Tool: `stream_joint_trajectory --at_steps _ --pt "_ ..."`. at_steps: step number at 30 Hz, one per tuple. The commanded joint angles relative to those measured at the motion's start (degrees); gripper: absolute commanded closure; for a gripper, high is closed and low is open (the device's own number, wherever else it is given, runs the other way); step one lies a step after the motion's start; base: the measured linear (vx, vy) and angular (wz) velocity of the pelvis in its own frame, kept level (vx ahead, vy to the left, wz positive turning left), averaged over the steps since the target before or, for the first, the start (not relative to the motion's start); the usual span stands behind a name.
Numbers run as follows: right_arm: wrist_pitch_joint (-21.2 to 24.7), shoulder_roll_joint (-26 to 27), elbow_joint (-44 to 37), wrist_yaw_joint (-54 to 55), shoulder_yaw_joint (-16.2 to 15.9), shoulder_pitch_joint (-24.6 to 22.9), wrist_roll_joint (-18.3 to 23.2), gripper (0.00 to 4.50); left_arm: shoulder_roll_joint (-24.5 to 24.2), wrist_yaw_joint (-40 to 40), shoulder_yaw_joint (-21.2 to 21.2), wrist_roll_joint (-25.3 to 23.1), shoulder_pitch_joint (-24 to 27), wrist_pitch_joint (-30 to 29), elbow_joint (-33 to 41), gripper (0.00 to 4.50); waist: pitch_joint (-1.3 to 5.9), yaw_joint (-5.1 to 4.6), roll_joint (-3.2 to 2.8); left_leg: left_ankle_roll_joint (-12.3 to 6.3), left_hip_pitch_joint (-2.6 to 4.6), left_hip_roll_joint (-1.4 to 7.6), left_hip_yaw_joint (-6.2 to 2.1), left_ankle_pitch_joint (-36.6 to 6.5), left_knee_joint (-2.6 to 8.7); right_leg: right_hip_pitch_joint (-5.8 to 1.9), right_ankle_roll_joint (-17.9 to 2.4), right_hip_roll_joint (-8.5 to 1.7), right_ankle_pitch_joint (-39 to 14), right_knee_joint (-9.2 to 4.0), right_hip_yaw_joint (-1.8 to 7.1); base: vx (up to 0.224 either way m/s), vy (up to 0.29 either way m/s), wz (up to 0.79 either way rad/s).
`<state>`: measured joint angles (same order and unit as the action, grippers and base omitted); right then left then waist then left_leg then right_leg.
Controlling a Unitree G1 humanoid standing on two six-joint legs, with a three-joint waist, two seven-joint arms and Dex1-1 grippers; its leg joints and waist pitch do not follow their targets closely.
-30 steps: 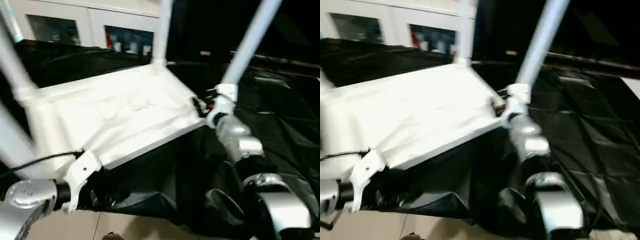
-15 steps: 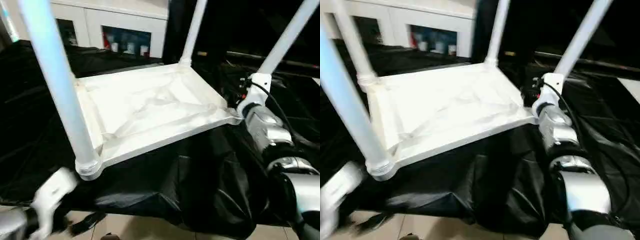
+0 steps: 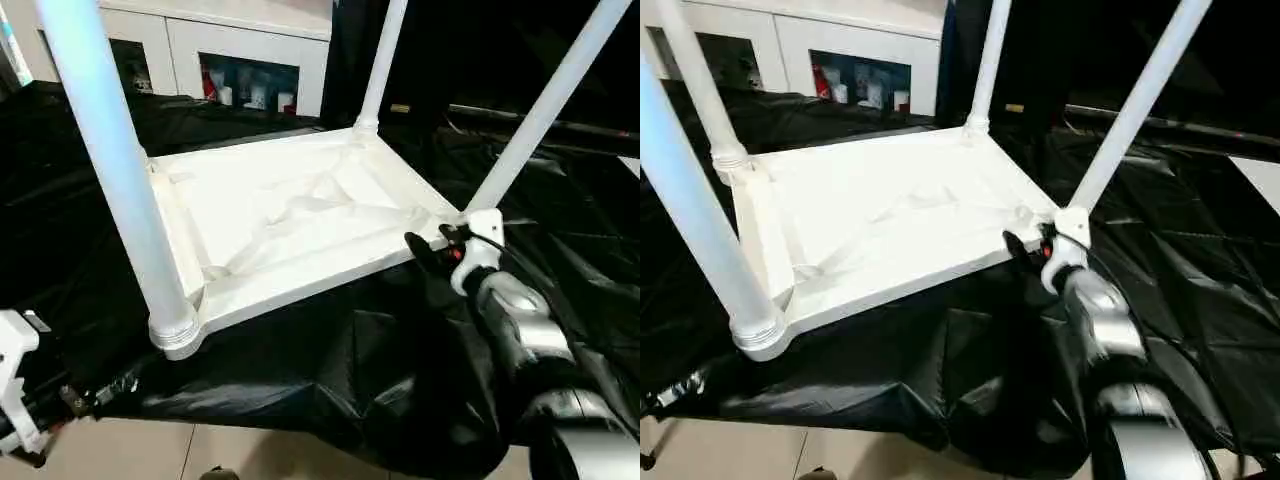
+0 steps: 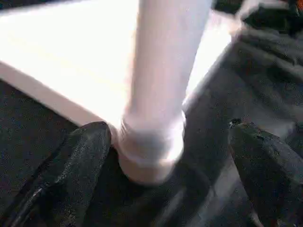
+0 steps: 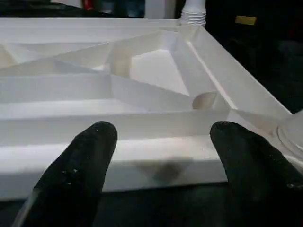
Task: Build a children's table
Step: Rotate table base
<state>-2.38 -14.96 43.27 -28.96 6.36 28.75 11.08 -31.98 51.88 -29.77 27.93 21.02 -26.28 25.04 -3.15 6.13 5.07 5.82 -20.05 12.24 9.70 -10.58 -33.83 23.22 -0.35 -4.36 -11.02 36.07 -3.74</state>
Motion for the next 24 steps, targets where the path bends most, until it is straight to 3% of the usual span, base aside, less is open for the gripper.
stream_joint_trajectory --at_steps 1,6,8,12,17,20,24 --pt "1.32 -1.29 -1.75 0.19 0.82 -0.83 0.14 0.86 0.72 -1.46 1.17 1.07 -1.99 0.35 -0.39 0.06 2.44 -0.16 -1.81 0.53 0.38 0.76 -0.08 -23.04 4.96 -1.69 -7.75 -2.29 -18.56 -5.21 2.54 0.0 0.0 0.0" --pt "4.55 -1.73 -4.7 4.71 1.91 -3.39 -0.69 0.86 4.48 -5.53 4.48 3.31 -9.65 1.02 -1.92 0.06 2.72 0.19 -1.8 1.23 0.72 0.65 -0.05 -21.94 4.75 -1.68 -7.35 -2.4 -18.42 -5.26 2.59 0.0 0.0 0.0" --pt "5.52 -1.59 -4.75 6.3 1.66 -3.36 -1.32 0.86 6.11 -6.85 6.09 3.4 -12.69 0.76 -2.39 0.06 2.9 0.2 -1.52 1.19 0.23 0.57 -0.07 -20.01 4.74 -2.13 -7.57 -2.43 -16.65 -4.89 2.53 0.0 0.0 0.0" --pt "6.64 -1.2 -4.66 8.28 1.28 -3.05 -2.14 0.86 7.31 -7.27 8.19 3.36 -15.52 0.67 -2.76 0.06 3.06 0.16 -1.59 1.42 0.03 0.51 -0.08 -17.83 4.61 -2.37 -7.61 -2.47 -14.56 -4.6 2.49 0.0 0.0 0.0" --pt "9.16 -0.07 -0.34 11.97 -1.17 -0.15 -5.07 0.86 8.07 -5.7 11.59 16.26 -18.53 -8.29 2.66 0.06 3.29 0.02 -2.06 2.07 0.24 0.31 0.08 -16.53 4.35 -2.31 -9.42 -2.18 -10.41 -4.01 2.41 0.0 0.0 0.0" --pt "8.31 1.22 5.13 12.65 -2.86 2.6 -6.81 0.86 5.88 -2.21 15.25 21.58 -18.5 -13.02 5.85 0.06 3.41 -0.12 -1.92 1.88 0.37 0.29 0.23 -16.56 4.18 -2.16 -10.56 -2.16 -9.17 -3.69 2.39 0.0 0.0 0.0" --pt "6.94 3.03 10.95 13.07 -4.14 5.87 -8.36 0.86 5.59 -0.55 19.61 19.56 -20.92 -13.53 5.2 0.06 3.2 -0.31 -1.94 2.35 0.28 0.39 0.22 -17.21 4.3 -2.32 -9.73 -2.31 -11.64 -3.96 2.47 0.0 0.0 0.0"
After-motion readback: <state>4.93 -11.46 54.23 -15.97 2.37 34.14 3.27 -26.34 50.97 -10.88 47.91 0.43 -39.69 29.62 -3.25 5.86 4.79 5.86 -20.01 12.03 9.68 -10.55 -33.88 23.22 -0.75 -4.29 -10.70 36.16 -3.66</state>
